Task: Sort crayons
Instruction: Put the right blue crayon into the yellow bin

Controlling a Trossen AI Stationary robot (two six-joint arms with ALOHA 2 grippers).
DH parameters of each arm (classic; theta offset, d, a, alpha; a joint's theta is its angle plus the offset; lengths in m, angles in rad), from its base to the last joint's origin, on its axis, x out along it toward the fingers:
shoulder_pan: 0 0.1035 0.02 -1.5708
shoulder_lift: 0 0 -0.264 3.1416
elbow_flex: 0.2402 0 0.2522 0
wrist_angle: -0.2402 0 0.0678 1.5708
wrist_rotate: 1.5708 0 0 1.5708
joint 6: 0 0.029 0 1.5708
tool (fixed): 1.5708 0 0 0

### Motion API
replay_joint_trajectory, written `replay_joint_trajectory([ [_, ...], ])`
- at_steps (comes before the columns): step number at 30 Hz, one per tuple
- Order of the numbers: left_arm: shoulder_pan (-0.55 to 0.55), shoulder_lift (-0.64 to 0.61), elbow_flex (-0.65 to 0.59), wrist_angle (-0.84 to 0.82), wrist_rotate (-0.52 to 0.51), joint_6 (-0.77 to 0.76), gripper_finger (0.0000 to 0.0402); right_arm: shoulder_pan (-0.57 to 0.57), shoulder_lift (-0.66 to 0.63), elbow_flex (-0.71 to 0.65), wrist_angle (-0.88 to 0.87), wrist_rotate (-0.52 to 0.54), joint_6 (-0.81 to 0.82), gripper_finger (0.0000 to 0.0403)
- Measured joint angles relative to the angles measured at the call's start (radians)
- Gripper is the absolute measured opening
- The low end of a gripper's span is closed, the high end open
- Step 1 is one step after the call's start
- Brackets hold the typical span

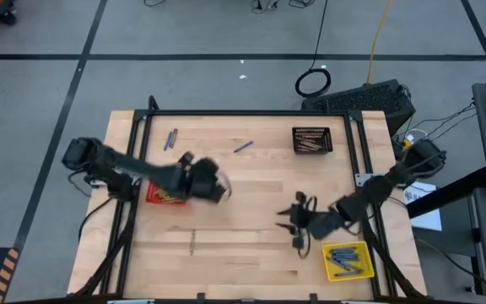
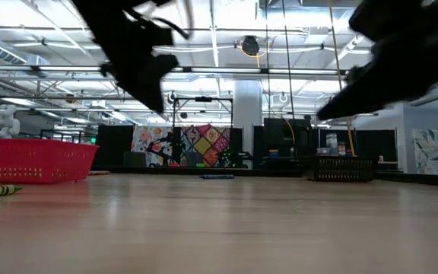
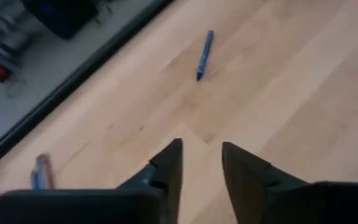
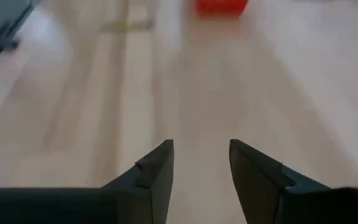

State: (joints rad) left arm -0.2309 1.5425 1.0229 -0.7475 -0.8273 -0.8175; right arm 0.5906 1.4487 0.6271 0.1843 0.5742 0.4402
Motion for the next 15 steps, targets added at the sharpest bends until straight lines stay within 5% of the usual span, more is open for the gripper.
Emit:
replay_joint_trajectory([
  [5, 0.250, 0.000, -0.025, 0.308, 0.269, 0.392, 0.0161, -0.137, 0.040, -0.117, 0.373, 0.086, -0.185, 0.0140],
  [15, 0.574, 0.077, -0.218, 0.931, 0.679, 0.662, 0.0192, -0.359, 0.114, -0.125, 0.458, 0.100, -0.377, 0.0139],
])
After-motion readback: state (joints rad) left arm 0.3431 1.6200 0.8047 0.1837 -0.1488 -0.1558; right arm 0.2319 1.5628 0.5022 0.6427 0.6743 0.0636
